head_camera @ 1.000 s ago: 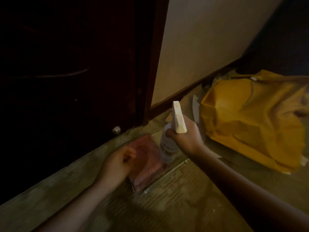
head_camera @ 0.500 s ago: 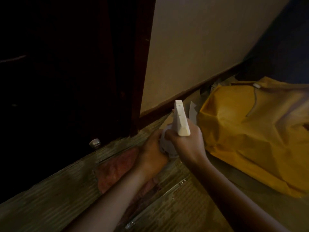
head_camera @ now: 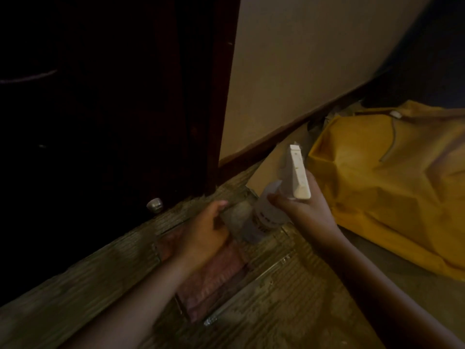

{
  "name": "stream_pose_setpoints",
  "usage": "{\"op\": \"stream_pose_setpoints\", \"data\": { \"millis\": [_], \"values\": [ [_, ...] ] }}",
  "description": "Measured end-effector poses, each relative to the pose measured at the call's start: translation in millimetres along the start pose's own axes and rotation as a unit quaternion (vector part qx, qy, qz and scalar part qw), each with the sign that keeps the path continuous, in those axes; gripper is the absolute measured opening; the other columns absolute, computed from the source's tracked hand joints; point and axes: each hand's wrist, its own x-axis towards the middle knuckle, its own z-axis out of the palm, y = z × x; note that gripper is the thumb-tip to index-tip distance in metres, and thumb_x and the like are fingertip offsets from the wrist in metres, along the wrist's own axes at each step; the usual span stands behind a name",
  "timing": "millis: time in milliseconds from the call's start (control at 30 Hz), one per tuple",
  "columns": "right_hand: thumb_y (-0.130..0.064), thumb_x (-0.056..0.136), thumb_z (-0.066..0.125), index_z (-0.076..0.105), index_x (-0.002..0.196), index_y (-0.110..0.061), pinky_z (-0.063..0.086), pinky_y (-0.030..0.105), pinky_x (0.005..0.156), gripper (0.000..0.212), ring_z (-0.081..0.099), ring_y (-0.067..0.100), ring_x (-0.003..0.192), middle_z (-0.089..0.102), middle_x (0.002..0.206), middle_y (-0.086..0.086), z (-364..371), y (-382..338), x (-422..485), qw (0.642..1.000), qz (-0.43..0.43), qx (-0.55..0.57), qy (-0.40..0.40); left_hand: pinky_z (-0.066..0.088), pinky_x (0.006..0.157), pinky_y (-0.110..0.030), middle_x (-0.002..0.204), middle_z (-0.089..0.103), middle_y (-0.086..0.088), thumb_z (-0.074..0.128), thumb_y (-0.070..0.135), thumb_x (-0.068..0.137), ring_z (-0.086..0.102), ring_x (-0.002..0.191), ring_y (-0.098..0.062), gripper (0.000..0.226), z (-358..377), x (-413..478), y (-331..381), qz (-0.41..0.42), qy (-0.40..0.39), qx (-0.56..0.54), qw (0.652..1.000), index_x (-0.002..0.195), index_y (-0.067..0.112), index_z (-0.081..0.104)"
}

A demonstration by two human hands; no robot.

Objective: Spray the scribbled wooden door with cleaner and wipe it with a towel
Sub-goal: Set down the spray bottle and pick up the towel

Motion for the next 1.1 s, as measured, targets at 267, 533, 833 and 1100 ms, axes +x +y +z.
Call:
{"op": "stream_pose_setpoints", "data": {
  "millis": [267,533,833,1100],
  "values": [
    [-0.006,0.082,0.062,0.049,0.095,-0.030,0.048,0.028,0.074,0.030,0.057,0.017,0.093,0.056,0.100,-0.001,33.4,59.4,-84.6,0.985,0.094,0.060,0.134,0.047,0.090,-0.031,0.112,0.059,0.006,0.069,0.024,0.080,0.058,0.104,-0.012,0.042,-36.9,-36.3,-49.2,-0.065,0.037,0.032,0.997,0.114,0.037,0.048],
    [-0.048,0.066,0.055,0.045,0.121,-0.020,0.052,0.040,0.084,0.062,0.058,0.023,0.101,0.058,0.114,0.005,86.2,89.6,-42.6,0.959,0.139,-0.198,-0.149,0.048,0.074,-0.026,0.086,0.065,0.005,0.076,0.004,0.069,0.062,0.082,-0.010,0.038,-48.1,-40.7,-66.4,-0.081,0.043,0.102,0.991,0.082,0.032,0.055],
    [-0.040,0.080,0.053,0.048,0.119,-0.011,0.038,0.034,0.097,0.049,0.050,0.034,0.114,0.058,0.119,0.016,101.0,95.8,-15.0,0.951,0.101,-0.272,-0.111,0.049,0.078,-0.041,0.080,0.063,-0.001,0.071,0.026,0.066,0.061,0.079,-0.024,0.025,-60.0,-37.0,-77.1,-0.137,0.092,0.136,0.977,0.082,0.022,0.053],
    [-0.036,0.086,0.058,0.058,0.073,-0.017,0.046,0.030,0.069,0.024,0.061,0.023,0.077,0.063,0.073,0.000,109.2,99.7,-5.7,0.954,0.130,-0.190,-0.190,0.046,0.078,-0.027,0.081,0.066,0.007,0.063,0.029,0.068,0.061,0.081,-0.010,0.005,-53.3,-32.7,-65.5,-0.109,0.036,0.092,0.989,0.073,0.028,0.064]
  ]
}}
